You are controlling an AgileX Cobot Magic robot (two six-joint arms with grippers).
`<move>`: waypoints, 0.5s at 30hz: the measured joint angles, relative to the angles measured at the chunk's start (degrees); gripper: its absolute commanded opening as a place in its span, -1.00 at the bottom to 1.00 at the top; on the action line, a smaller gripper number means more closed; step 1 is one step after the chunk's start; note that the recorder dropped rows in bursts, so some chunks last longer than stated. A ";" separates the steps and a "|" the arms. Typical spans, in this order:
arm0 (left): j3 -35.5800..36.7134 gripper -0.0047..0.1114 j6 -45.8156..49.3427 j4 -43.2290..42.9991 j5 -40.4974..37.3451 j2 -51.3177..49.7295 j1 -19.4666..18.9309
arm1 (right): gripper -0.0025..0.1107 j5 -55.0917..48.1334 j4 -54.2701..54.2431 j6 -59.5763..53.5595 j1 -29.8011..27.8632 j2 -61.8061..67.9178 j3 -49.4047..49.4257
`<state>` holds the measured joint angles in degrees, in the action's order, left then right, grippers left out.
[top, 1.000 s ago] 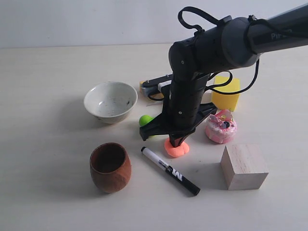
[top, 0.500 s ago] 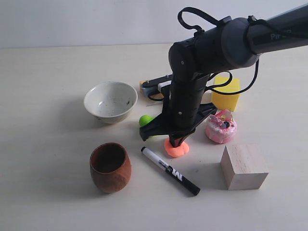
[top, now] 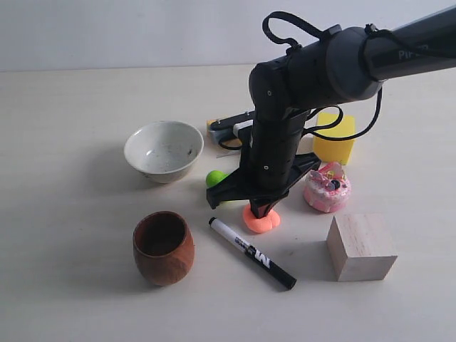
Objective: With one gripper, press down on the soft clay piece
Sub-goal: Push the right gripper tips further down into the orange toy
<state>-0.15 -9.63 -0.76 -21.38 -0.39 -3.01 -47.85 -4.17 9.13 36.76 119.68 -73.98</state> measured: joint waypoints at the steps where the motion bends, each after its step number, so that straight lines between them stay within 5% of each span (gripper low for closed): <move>1: 0.00 -0.92 0.00 0.00 0.00 0.00 0.00 | -0.96 0.00 0.00 0.00 0.00 0.08 0.00; 15: 0.00 -0.92 0.00 0.00 0.00 0.00 0.00 | -0.96 -0.11 0.00 0.21 0.00 0.34 -0.12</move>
<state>-0.15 -9.63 -0.76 -21.38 -0.39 -3.01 -47.96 -4.17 9.35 36.76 120.03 -74.10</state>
